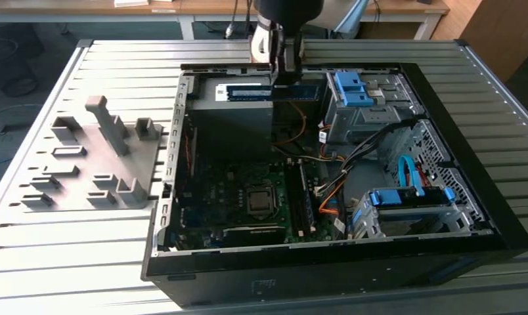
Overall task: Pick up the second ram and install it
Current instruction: 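Pick up the second ram and move it above second insertion slot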
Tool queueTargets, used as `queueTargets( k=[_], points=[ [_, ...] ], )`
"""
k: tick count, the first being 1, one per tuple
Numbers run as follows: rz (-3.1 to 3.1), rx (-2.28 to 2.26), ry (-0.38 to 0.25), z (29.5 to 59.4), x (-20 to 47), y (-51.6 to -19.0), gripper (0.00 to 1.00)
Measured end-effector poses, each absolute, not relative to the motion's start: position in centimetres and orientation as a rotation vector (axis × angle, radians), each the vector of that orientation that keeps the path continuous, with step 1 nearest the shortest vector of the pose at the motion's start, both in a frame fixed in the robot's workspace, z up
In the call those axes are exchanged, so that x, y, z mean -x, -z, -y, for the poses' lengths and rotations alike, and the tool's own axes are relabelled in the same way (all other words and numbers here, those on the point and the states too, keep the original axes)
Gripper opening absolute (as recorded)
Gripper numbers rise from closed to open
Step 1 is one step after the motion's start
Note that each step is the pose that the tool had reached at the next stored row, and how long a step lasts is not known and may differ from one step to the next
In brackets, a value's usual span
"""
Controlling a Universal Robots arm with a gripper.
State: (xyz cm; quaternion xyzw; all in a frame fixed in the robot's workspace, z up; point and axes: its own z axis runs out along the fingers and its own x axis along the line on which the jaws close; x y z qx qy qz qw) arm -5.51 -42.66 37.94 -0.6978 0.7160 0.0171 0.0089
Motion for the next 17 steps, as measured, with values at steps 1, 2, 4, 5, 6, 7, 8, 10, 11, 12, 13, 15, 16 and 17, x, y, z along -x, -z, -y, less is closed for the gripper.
queueTargets(
  k=[1,2,4,5,6,7,8,10,11,12,13,15,16,17],
  points=[
    [-2.237,2.18,-0.054,42.7,5.5,-37.9,0.14],
    [-2.237,2.18,-0.054,42.7,5.5,-37.9,0.14],
    [-2.237,2.18,-0.054,42.7,5.5,-37.9,0.14],
    [-2.236,2.179,-0.055,42.8,5.5,-37.9,0.14],
    [-2.234,2.177,-0.059,43.0,5.5,-37.9,0.14],
    [-2.232,2.175,-0.064,43.2,5.5,-37.9,0.14],
    [-2.229,2.173,-0.07,43.4,5.5,-37.9,0.14],
    [-2.222,2.166,-0.084,43.8,5.5,-37.8,0.14],
    [-2.219,2.163,-0.091,44.0,5.5,-37.8,0.14],
    [-2.217,2.161,-0.095,44.2,5.5,-37.7,0.14],
    [-2.217,2.161,-0.096,44.6,5.4,-37.6,0.14],
    [-2.216,2.161,-0.096,45.0,5.4,-37.4,0.14],
    [-2.217,2.161,-0.096,45.3,5.4,-37.3,0.14],
    [-2.216,2.161,-0.096,45.5,5.3,-37.2,0.14]
  ],
)
